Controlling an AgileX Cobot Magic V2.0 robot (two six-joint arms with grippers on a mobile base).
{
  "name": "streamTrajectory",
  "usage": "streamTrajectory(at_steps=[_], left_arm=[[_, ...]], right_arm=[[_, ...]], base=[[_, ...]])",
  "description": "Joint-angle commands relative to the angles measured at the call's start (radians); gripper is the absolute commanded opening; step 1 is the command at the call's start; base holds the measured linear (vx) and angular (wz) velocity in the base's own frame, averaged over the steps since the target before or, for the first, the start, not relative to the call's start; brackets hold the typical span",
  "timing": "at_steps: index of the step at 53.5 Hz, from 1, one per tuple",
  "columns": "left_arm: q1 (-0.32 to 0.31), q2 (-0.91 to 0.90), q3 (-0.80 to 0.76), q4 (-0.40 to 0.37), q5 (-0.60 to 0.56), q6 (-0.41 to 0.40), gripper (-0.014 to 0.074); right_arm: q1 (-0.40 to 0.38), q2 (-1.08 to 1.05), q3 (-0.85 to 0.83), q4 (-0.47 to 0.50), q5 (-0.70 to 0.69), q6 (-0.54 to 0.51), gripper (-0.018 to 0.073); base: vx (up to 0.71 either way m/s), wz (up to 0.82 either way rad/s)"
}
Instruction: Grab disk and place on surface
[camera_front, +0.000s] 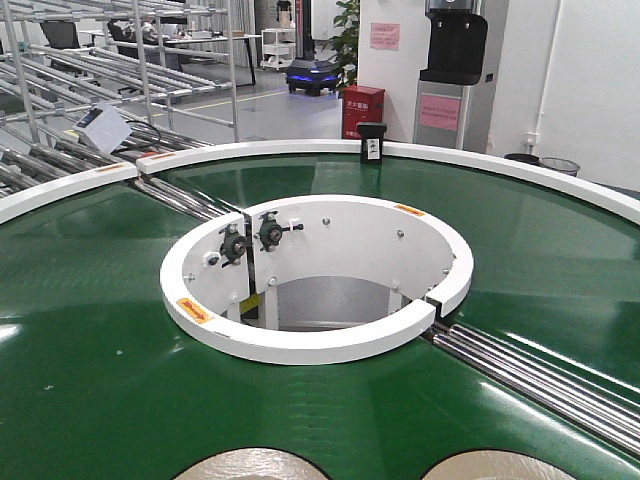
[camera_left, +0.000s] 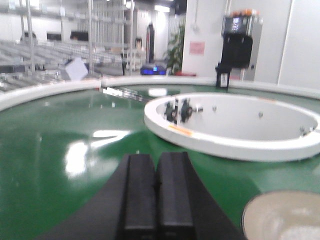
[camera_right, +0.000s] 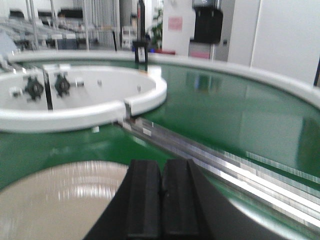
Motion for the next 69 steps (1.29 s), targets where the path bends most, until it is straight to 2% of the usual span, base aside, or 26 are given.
streamTrajectory(at_steps=[1,8,16,23,26,33,38,47,52,57,69], left_arm=[[0.0,-0.013,-0.075,-0.005,-0.119,-0.01,0.0001],[0.0,-0.004,-0.249,0.0,-0.033,-0.009,0.0001],[0.0,0.103,-0.543,0.0,0.108,0.005,0.0001],[0.0,0.282,-0.775,0.0,0.178,0.119,0.0001],[0.0,0.345,-0.822,0.0,0.184,0.142,0.0001],[0.0,0.483,-0.845,0.0,0.179,0.141,0.0001],[0.0,0.569,-0.845,0.0,0.235,0.137,0.0003],[0.0,0.717,-0.845,-0.005,0.413,0.032,0.0034],[0.0,0.784,-0.845,-0.005,0.477,0.019,0.0086],[0.0,0.838,-0.845,0.0,0.506,0.019,0.0177],[0.0,0.989,-0.845,0.0,0.514,0.019,0.0486]], right_arm=[[-0.004,0.002,-0.024,0.003,-0.173,0.003,-0.0008],[-0.004,0.041,-0.185,0.005,-0.093,-0.005,-0.0008],[-0.004,0.175,-0.437,-0.007,0.034,-0.005,-0.0008],[-0.004,0.342,-0.613,-0.008,0.12,-0.005,-0.0008],[-0.004,0.405,-0.657,-0.015,0.126,-0.005,-0.0008],[-0.004,0.521,-0.693,-0.015,0.124,-0.005,-0.0007],[-0.004,0.59,-0.693,-0.013,0.129,-0.001,-0.0003],[-0.004,0.685,-0.693,-0.009,0.142,-0.001,0.0032],[-0.004,0.722,-0.693,-0.009,0.158,-0.001,0.0075],[-0.004,0.744,-0.693,-0.009,0.186,-0.001,0.0146],[-0.004,0.76,-0.69,-0.006,0.201,-0.001,0.0364]], base=[[0.0,0.0],[0.0,0.0],[0.0,0.0],[0.0,0.0],[0.0,0.0],[0.0,0.0],[0.0,0.0],[0.0,0.0],[0.0,0.0],[0.0,0.0],[0.0,0.0]])
